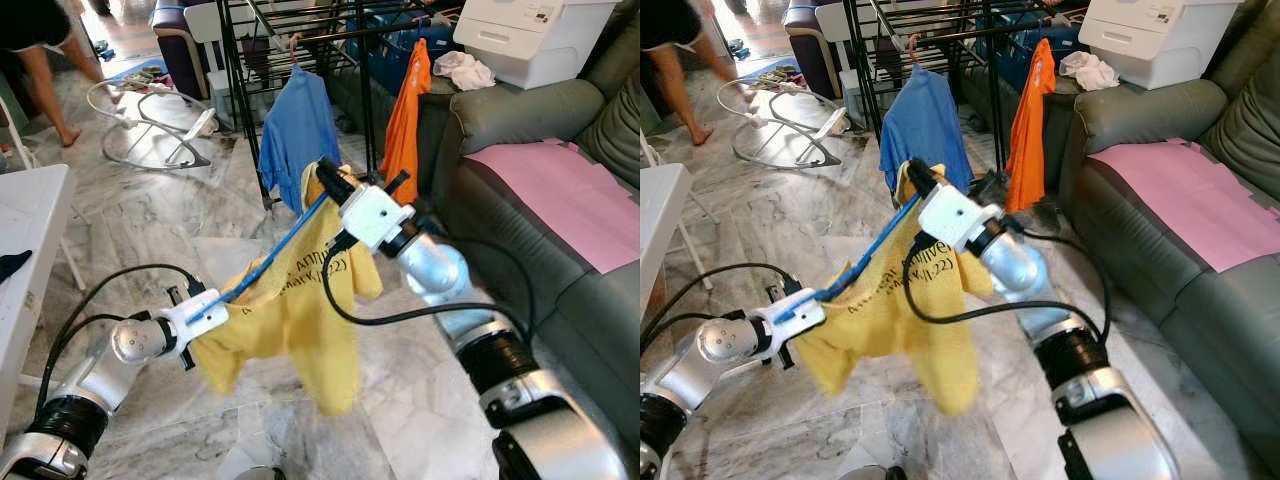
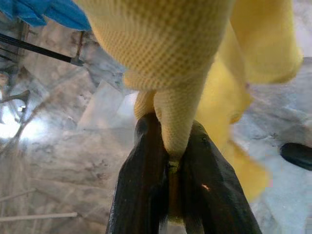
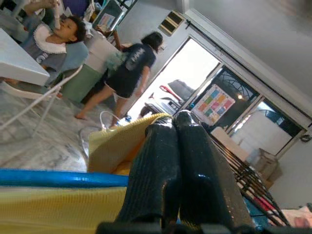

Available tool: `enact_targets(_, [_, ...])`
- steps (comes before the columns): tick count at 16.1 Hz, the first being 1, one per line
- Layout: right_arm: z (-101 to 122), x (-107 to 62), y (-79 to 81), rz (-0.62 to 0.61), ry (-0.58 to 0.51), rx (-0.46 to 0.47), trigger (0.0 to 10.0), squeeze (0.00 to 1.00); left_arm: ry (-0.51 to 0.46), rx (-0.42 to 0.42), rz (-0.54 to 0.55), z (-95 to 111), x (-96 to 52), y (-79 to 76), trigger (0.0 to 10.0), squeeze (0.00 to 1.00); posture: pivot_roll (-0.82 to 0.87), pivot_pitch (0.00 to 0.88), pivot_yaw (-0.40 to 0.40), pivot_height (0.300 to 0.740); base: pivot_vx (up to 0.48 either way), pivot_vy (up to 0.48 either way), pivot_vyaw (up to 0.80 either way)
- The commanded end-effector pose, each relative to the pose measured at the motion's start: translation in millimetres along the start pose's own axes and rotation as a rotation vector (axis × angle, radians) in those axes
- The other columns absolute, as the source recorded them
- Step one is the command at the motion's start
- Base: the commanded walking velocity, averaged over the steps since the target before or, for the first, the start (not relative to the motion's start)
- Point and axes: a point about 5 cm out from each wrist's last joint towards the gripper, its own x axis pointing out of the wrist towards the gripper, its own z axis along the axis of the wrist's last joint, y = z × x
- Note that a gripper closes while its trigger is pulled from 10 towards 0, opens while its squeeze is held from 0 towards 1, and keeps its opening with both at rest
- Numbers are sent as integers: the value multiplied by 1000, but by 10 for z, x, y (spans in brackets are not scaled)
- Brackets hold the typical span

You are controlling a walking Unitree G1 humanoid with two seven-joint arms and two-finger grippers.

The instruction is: Hang hanger

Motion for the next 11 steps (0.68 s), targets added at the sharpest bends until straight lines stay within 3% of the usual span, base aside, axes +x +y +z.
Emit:
enact_targets(1, [331, 173, 461, 228, -157, 25, 0, 0, -41, 4, -5, 145, 47, 27, 0, 0, -17, 25, 32, 740, 0, 0, 0])
enact_targets(6, [500, 123, 730, 409, -167, 357, 0, 0, -58, -3, -19, 207, 77, 12, 0, 0, -22, 27, 34, 740, 0, 0, 0])
enact_targets(7, [509, 59, 793, 484, -170, 326, 0, 0, -61, -2, -22, 220, 86, 10, 0, 0, -22, 27, 34, 740, 0, 0, 0])
enact_targets(8, [433, -9, 815, 522, -144, 225, 0, 0, -64, 3, -31, 234, 92, 5, 0, 0, -22, 27, 34, 740, 0, 0, 0])
enact_targets(11, [51, -38, 342, 252, 78, 127, 0, 0, -52, -13, -21, 165, 69, 2, 0, 0, -19, 31, 36, 740, 0, 0, 0])
